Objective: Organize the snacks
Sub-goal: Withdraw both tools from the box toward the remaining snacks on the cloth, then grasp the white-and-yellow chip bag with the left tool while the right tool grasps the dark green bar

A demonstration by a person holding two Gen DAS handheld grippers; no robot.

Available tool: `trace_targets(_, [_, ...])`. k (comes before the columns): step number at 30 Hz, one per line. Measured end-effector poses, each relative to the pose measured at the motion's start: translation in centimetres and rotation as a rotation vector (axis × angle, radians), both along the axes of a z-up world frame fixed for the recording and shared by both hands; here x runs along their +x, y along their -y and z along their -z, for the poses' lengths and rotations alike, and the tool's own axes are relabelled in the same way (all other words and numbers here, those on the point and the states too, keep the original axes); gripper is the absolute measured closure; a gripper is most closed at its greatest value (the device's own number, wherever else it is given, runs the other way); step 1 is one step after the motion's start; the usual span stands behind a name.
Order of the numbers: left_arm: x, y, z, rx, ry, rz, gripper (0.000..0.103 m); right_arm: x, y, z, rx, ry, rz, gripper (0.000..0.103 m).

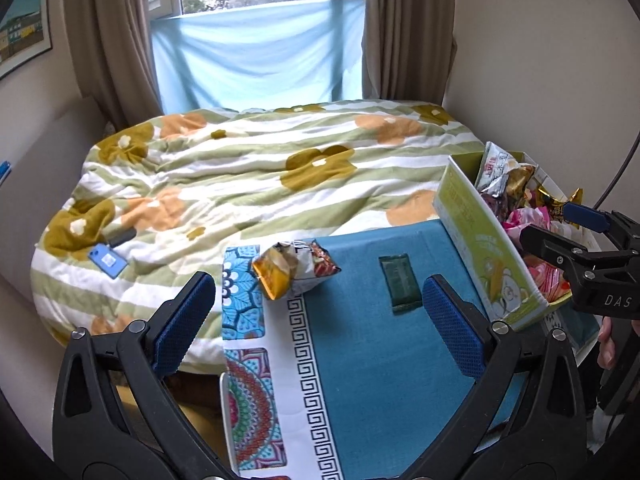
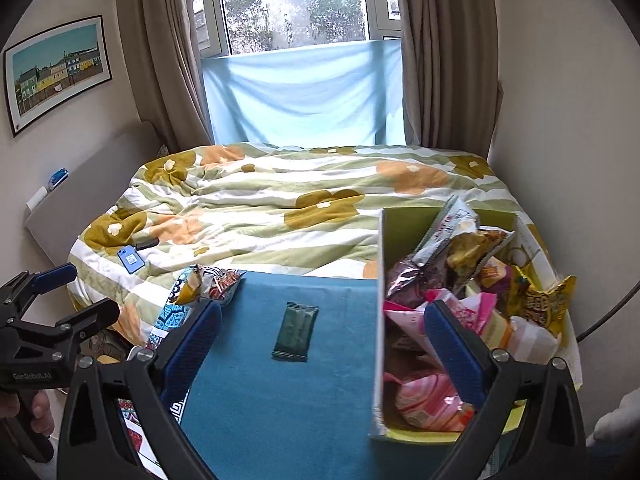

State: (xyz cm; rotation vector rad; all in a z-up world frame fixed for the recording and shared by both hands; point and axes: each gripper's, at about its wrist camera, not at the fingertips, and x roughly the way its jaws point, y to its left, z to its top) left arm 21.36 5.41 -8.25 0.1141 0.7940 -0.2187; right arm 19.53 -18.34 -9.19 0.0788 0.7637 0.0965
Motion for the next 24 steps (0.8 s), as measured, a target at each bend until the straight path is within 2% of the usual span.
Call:
trace_targets(3, [2.6, -1.9, 0.8, 0.006, -0.016, 0.064, 0.0, 1.6, -2.6, 1.0, -0.006, -0.027, 0.012, 0.002])
trace_targets(6, [5.4, -2.9, 2.3, 0.045, -0.044, 0.144, 0.0, 3.2, -4.3, 2.1, 0.005, -0.047, 0.039, 0.002])
trace_targets(11, [9.8, -3.2, 6.6, 0.108, -0.115, 0.287, 0.0, 5.8, -6.2, 4.4, -0.023, -0.09, 0.078, 0.002])
trace_targets(16, [13.2, -2.4, 11.8, 0.151, -0.188, 0.409, 0.0, 8.7, -6.4, 8.0, -0.04, -0.175, 0.116, 0.002])
trace_targets(19, [14.3, -1.6, 14.9, 0.208, -0.211, 0.468, 0.0, 10.2, -6.2, 10.7, -0.044, -0.241, 0.132, 0.002])
trace_targets(24, [15.6, -0.4, 17.4, 0.259, -0.235, 0.503, 0.0, 11.5, -6.1, 15.1, -0.046, -0.339, 0.112, 0.002])
